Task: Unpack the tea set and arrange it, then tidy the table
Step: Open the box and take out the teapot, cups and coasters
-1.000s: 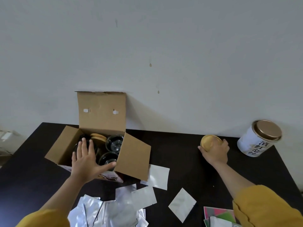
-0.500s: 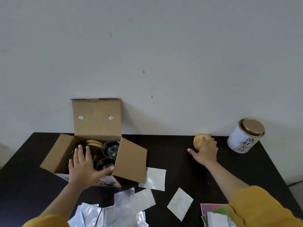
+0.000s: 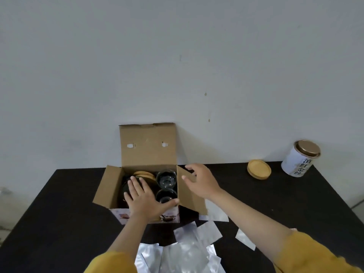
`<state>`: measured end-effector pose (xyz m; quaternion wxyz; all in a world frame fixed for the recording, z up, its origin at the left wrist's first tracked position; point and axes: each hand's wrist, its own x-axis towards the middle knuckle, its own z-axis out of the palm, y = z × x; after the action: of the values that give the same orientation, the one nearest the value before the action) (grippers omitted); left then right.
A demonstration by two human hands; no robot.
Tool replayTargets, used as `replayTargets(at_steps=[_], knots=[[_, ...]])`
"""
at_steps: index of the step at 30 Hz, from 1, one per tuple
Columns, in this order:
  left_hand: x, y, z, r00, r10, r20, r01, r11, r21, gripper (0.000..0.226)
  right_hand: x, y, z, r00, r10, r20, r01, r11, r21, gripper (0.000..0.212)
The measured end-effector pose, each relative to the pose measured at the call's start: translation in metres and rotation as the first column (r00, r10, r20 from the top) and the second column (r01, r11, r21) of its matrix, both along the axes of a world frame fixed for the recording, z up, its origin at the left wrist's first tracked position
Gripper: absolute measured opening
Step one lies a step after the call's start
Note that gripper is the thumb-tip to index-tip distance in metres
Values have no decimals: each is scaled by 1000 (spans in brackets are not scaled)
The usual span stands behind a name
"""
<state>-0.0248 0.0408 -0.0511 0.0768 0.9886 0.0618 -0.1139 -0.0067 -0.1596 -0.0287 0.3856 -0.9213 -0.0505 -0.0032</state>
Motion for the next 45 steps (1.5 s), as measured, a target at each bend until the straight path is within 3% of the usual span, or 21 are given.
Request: replayTargets(at_steps=[2, 5, 8, 12, 15, 19, 25, 28, 30, 34, 38, 45], knots=[[0, 2, 2, 1000, -12, -27, 11, 1000, -20, 160, 12, 33, 8, 999, 43, -33, -45, 998, -42, 47], [0, 4, 3, 999, -32, -41, 30, 999, -35, 161, 32, 69, 12, 990, 40, -136, -72, 968, -240, 51], [-1, 6, 4, 997, -46, -53, 44, 998, -46, 163, 45, 91, 15, 976, -11, -218, -97, 871, -482, 54], [1, 7, 4, 997, -49, -67, 46, 997, -55, 166, 56, 106, 13, 965, -46, -258, -126, 781, -612, 60], [2, 7, 2, 997, -50, -62, 46, 997, -55, 162, 59, 110, 9, 967, -48, -250, -129, 755, -643, 51], [1, 7, 3, 997, -56, -51, 53, 997, -56, 164, 55, 105, 13, 988, -44, -146, -55, 790, -611, 43], [1, 6, 1, 998, -45, -47, 42, 997, -64, 161, 45, 87, 33, 999, -55, -1, 50, 918, -393, 46], [2, 6, 0, 998, -42, -45, 39, 998, -56, 161, 37, 55, 45, 994, -103, -44, 92, 975, -204, 54], [2, 5, -1, 998, -42, -40, 40, 998, -45, 160, 32, 21, 45, 989, -126, -72, 111, 975, -191, 65], [2, 3, -3, 999, -33, -15, 32, 999, -25, 160, 18, -66, 32, 956, -236, -174, 163, 922, -351, 81], [3, 2, -6, 1000, -20, 2, 20, 1000, 17, 159, 8, -157, 16, 892, -400, -210, 227, 798, -558, 71], [4, -2, -8, 1000, 1, 23, -3, 998, 61, 160, 8, -277, -13, 789, -588, -179, 384, 698, -605, 55]])
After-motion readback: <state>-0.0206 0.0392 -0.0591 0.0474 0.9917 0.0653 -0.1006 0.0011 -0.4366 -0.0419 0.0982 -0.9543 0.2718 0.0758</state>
